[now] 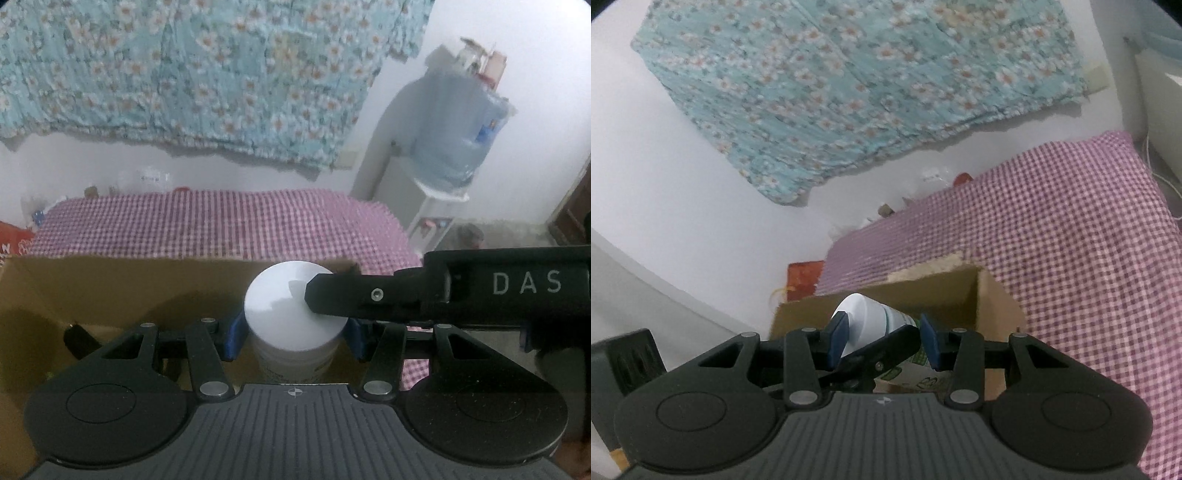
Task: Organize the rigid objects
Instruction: 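Lift the white pill jar into the box and open the right tool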
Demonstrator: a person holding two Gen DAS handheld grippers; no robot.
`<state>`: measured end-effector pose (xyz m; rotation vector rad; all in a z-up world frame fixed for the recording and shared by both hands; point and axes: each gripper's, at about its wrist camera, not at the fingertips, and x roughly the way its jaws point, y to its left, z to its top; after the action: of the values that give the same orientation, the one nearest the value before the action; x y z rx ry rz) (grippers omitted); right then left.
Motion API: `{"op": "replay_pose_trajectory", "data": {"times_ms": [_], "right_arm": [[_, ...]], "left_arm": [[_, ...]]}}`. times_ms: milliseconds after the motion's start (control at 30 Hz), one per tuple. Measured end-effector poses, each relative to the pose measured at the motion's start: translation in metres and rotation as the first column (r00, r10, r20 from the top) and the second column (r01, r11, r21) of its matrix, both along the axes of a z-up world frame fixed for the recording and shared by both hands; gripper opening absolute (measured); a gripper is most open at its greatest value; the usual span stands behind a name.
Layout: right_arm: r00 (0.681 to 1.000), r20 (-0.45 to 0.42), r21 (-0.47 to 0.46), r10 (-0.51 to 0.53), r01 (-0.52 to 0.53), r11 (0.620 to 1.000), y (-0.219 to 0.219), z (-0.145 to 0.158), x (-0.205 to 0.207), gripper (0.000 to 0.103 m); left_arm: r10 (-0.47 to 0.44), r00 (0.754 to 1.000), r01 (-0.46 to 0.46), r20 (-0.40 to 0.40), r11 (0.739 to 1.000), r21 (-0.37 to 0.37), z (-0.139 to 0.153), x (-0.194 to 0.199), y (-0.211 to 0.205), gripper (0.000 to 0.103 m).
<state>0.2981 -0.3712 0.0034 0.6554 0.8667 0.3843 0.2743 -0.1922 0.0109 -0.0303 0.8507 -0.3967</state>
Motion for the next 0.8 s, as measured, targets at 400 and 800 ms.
{"op": "replay_pose_trajectory", "data": {"times_ms": [400, 800], "right_arm": [[0.999, -0.029, -0.056, 0.012, -0.014, 0.998, 0.000, -0.020, 0.007, 0.045], [0.994, 0.091, -0.029, -0.067, 0.070, 0.997, -0.010, 0.017, -0.040, 0.054]], "left_arm": [[-0.022, 1.000, 0.023, -0.018, 0.997, 0.070, -0.009, 0.001, -0.014, 0.057], [-0.056, 0.995, 0.052, 0.081, 0.997, 0.053, 0.041, -0.041, -0.002, 0.090]]}}
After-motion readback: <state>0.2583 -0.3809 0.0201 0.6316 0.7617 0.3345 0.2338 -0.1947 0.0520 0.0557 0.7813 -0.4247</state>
